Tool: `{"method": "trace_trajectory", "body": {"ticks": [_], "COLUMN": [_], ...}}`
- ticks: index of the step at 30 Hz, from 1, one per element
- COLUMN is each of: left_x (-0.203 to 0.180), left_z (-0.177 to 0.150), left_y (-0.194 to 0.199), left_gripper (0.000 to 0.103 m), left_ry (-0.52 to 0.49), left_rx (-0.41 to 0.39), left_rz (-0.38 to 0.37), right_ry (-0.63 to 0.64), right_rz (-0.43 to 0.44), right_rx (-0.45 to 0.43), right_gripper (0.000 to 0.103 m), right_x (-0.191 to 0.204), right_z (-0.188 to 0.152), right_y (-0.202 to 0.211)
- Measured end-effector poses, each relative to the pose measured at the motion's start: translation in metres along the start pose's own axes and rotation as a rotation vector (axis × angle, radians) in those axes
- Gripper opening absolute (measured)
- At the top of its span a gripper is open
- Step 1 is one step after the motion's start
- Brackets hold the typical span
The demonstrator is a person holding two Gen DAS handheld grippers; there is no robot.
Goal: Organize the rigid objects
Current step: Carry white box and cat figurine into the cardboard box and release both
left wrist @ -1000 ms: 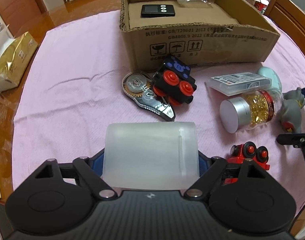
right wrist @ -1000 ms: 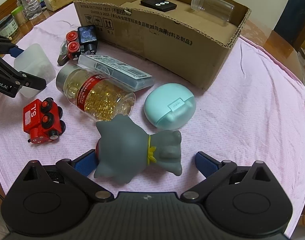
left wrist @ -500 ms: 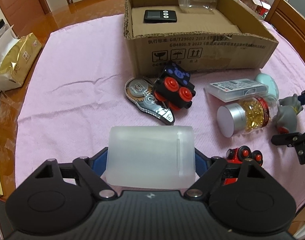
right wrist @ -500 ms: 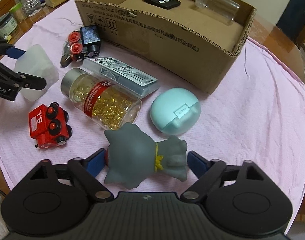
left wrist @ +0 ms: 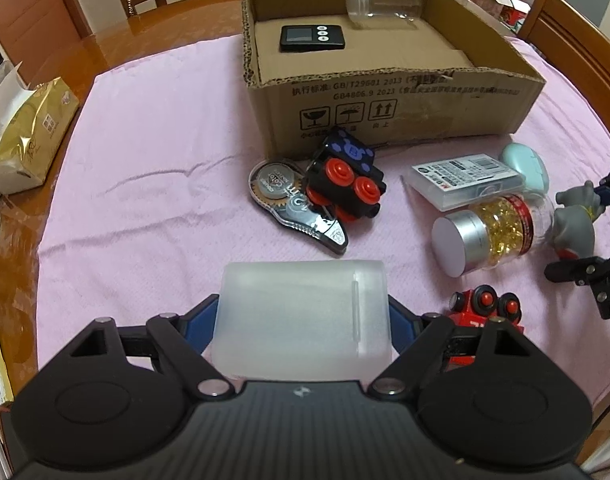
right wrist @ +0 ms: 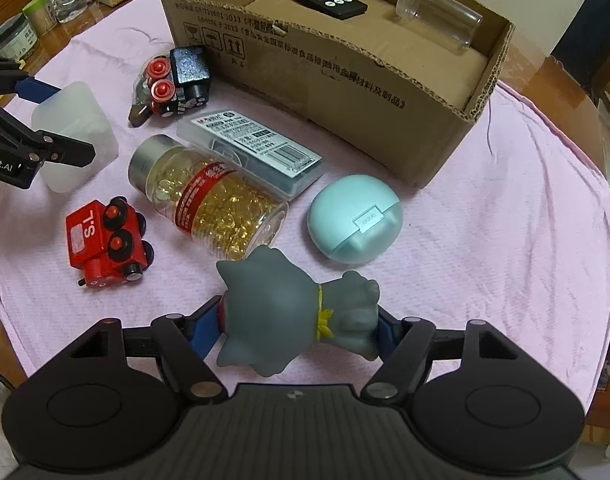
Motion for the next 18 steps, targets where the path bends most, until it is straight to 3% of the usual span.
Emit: {"method": "trace_trajectory", "body": {"ticks": [11, 18], "left_x": [-0.006, -0.016], "left_z": [0.006, 0.027], "left_y": [0.035, 0.067], "left_gripper": [0.082, 0.082], "left_ry": [-0.094, -0.127], "left_rx": [-0.024, -0.087], "left_rz": [-0.044, -0.096], "right_ry": [0.035, 0.053], "right_rz": [0.009, 0.021], "right_rx": [-0.034, -0.085], "right_gripper": [0.077, 0.077], "right_x": [0.002, 0.001], "right_z": [0.001, 0.012], "right_y": [0.031, 0.059]}}
Point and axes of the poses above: each gripper's, at about its wrist camera, not at the fingertips, and y roughly against the way its jaws point, x to its left, z to its top, the point moved 6 cm from there along -y, roughly the way its jaws point, and after that the axes turned 4 degrees about y, right-handed, at the moved point
